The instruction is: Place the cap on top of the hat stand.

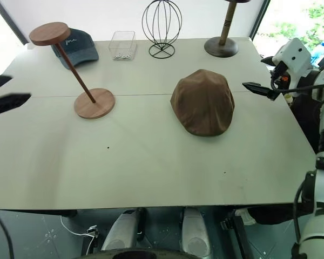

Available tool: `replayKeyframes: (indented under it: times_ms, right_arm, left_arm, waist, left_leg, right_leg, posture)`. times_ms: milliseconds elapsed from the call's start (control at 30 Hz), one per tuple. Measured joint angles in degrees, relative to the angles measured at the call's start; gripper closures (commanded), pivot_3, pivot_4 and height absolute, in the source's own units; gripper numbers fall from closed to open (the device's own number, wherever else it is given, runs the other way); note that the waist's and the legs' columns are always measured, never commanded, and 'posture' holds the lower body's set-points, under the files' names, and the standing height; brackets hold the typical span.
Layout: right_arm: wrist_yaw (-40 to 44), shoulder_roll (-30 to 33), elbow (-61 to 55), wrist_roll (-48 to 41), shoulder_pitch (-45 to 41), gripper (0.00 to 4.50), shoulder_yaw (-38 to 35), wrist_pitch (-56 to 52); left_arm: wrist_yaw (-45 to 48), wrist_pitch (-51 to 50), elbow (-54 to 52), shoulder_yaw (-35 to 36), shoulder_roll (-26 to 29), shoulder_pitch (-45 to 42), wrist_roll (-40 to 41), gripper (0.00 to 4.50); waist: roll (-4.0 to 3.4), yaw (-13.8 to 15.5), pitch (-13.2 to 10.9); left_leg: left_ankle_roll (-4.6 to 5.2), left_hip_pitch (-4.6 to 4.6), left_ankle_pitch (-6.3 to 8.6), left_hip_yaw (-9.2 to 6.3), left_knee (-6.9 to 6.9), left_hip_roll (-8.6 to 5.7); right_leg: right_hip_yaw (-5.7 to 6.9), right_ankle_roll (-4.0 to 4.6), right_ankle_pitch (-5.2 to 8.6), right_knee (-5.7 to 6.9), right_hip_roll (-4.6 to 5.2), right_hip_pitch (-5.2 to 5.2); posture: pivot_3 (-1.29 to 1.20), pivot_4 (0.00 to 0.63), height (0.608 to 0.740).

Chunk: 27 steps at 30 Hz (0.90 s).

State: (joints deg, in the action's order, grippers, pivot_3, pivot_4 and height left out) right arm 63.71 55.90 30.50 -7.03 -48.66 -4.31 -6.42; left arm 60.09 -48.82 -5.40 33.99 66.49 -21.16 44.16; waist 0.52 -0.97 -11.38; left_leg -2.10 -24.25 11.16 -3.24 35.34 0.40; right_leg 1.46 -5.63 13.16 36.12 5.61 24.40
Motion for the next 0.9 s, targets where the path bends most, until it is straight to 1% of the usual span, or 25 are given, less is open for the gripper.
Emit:
replayKeyframes:
  times_ms: [100,133,200,233,333,400,467,567,667,767,900]
  right_arm:
    - [0.4,1.0,-13.3,-1.3,5.5,0.04,-0.4,-6.0]
    - [0.4,1.1,-15.6,-1.6,6.1,0.04,-0.3,-7.0]
    - [-0.6,2.3,-25.5,-2.8,11.0,0.04,-1.8,-12.2]
    - [-1.7,2.9,-32.1,-3.2,14.9,0.04,-2.9,-15.6]
    - [-4.9,3.0,-48.5,-3.9,23.5,0.04,-3.1,-23.9]
    - [-7.7,2.8,-55.9,-3.7,27.4,0.04,-3.1,-28.2]
    - [-11.8,1.2,-62.0,-2.4,31.8,0.04,-2.7,-32.0]
    - [-17.9,-1.7,-67.1,0.4,36.0,0.04,1.1,-35.6]
    - [-23.1,-3.1,-68.2,5.0,38.5,0.04,5.0,-35.9]
    - [-28.9,-4.0,-67.3,12.0,41.1,0.04,10.8,-33.8]
    - [-36.4,-6.0,-62.0,22.7,42.4,0.04,18.4,-28.6]
  left_arm:
    - [1.5,-4.7,-3.0,-8.2,0.2,-10.6,6.2,0.0]
    - [1.9,-5.1,-3.8,-9.1,0.2,-11.7,7.0,0.0]
    - [4.0,-6.9,-4.4,-13.7,-0.2,-16.0,9.1,0.0]
    - [5.6,-7.2,-4.3,-16.6,-0.5,-18.1,9.3,0.0]
    - [9.8,-7.5,-3.6,-23.6,-2.2,-22.6,9.4,0.0]
    - [11.5,-7.8,-2.5,-26.5,-3.3,-24.8,9.0,0.0]
    - [13.8,-7.7,-1.3,-29.0,-3.7,-26.2,8.1,0.0]
    - [16.7,-6.1,0.2,-31.9,-4.9,-27.0,5.7,0.0]
    - [18.5,-4.5,1.3,-34.0,-6.4,-28.1,3.6,0.0]
    - [19.4,-4.0,3.1,-34.7,-7.8,-30.2,2.5,0.0]
    - [20.8,-3.9,3.1,-35.1,-8.5,-31.7,1.8,0.0]
  waist:
    - [-0.01,0.1,0.0]
    - [-0.01,0.1,0.0]
    - [-0.01,0.0,0.0]
    - [-0.01,0.1,0.0]
    - [-0.01,0.1,0.0]
    - [0.01,0.0,0.0]
    - [0.08,0.1,0.0]
    - [0.08,0.2,0.0]
    - [0.17,0.3,0.0]
    - [0.23,0.4,0.0]
    - [0.24,0.1,0.0]
  left_leg:
    - [-0.01,-0.02,-0.01,-0.01,0.04,0.01]
    - [-0.01,-0.02,-0.01,-0.01,0.04,0.01]
    - [-0.01,0.0,-0.01,0.01,0.03,0.05]
    - [-0.01,0.0,-0.01,-0.01,0.0,0.06]
    - [0.0,0.01,-0.01,-0.02,0.06,0.14]
    - [0.0,-0.02,-0.01,0.0,0.23,0.2]
    - [0.0,-0.07,-0.01,0.0,0.4,0.25]
    - [0.0,-0.16,-0.01,0.01,0.61,0.26]
    - [0.0,-0.21,-0.01,0.01,0.7,0.26]
    - [0.0,-0.23,-0.01,0.0,0.7,0.26]
    - [0.01,-0.22,0.0,0.0,0.68,0.26]
  right_leg:
    - [-0.03,-0.04,-0.02,0.05,-0.03,0.0]
    - [-0.03,-0.04,-0.02,0.04,-0.03,0.0]
    - [-0.05,-0.04,-0.01,0.05,-0.07,0.0]
    - [-0.05,-0.03,0.0,0.07,-0.09,0.01]
    - [-0.05,-0.02,0.0,0.11,-0.18,0.02]
    - [-0.06,0.07,0.04,0.12,-0.22,0.01]
    - [-0.05,0.18,0.15,0.11,-0.26,-0.01]
    - [-0.06,0.22,0.14,0.1,-0.25,-0.02]
    - [-0.06,0.24,0.13,0.1,-0.25,-0.02]
    - [-0.05,0.35,0.07,0.09,-0.25,-0.03]
    - [-0.06,0.34,0.07,0.07,-0.26,-0.02]
  posture:
    - [0.0,0.15,0.74]
    - [0.0,0.15,0.74]
    - [0.0,0.15,0.74]
    - [0.0,0.15,0.74]
    - [0.0,0.15,0.74]
    - [0.0,0.15,0.74]
    - [0.0,0.15,0.74]
    - [0.0,0.15,0.74]
    - [0.0,0.15,0.74]
    - [0.0,0.15,0.74]
    - [0.0,0.15,0.74]
